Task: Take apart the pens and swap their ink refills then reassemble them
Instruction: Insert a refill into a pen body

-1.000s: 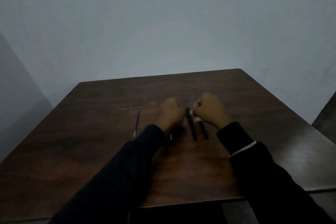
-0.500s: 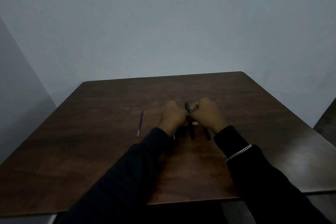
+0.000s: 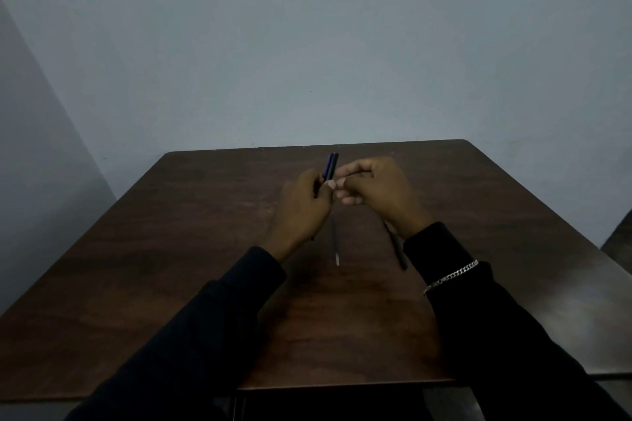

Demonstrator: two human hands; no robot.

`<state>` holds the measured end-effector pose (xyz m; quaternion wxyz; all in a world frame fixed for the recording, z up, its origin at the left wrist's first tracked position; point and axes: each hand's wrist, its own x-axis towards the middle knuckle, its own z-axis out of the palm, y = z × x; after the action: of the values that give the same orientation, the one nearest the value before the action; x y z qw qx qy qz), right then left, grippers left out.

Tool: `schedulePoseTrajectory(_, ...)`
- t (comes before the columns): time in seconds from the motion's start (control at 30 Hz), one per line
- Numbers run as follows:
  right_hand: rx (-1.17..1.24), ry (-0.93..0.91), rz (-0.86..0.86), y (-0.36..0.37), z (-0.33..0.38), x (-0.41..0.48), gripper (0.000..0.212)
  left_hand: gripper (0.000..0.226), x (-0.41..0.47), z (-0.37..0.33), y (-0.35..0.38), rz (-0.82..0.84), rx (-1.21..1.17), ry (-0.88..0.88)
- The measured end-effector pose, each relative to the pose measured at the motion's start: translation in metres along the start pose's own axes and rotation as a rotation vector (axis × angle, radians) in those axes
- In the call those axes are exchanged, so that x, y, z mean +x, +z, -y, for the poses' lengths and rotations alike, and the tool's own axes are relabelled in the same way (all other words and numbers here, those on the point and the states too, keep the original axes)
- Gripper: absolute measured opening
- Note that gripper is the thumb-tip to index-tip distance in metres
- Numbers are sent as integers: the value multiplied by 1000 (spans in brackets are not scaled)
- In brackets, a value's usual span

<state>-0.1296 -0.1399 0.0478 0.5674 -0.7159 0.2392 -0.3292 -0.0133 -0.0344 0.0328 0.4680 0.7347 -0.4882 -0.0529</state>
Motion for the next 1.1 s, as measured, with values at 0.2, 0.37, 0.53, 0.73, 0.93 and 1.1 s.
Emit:
schedulePoseTrajectory(0.2, 149, -81, 47, 14, -14, 1, 13, 21, -20, 20, -7, 24, 17, 159)
schedulePoseTrajectory(0.37, 266, -70, 86, 16, -25, 2, 7, 30, -24, 31, -3, -3, -58, 145)
schedulePoseTrajectory(0.53, 264, -71, 137, 16, -28, -1, 9, 30, -29, 38, 2, -24, -78, 175)
schedulePoseTrajectory(0.73, 262, -71, 158, 16, -29, -1, 10, 30, -29, 39, 3, -76, -99, 236)
schedulePoseTrajectory(0.93, 264, -73, 157, 16, -30, -1, 11, 18, -31, 41, 3, -75, -114, 260)
schedulePoseTrajectory(1.1, 277, -108, 159, 14, -29, -2, 11, 19, -32, 44, 6, -76, -97, 243)
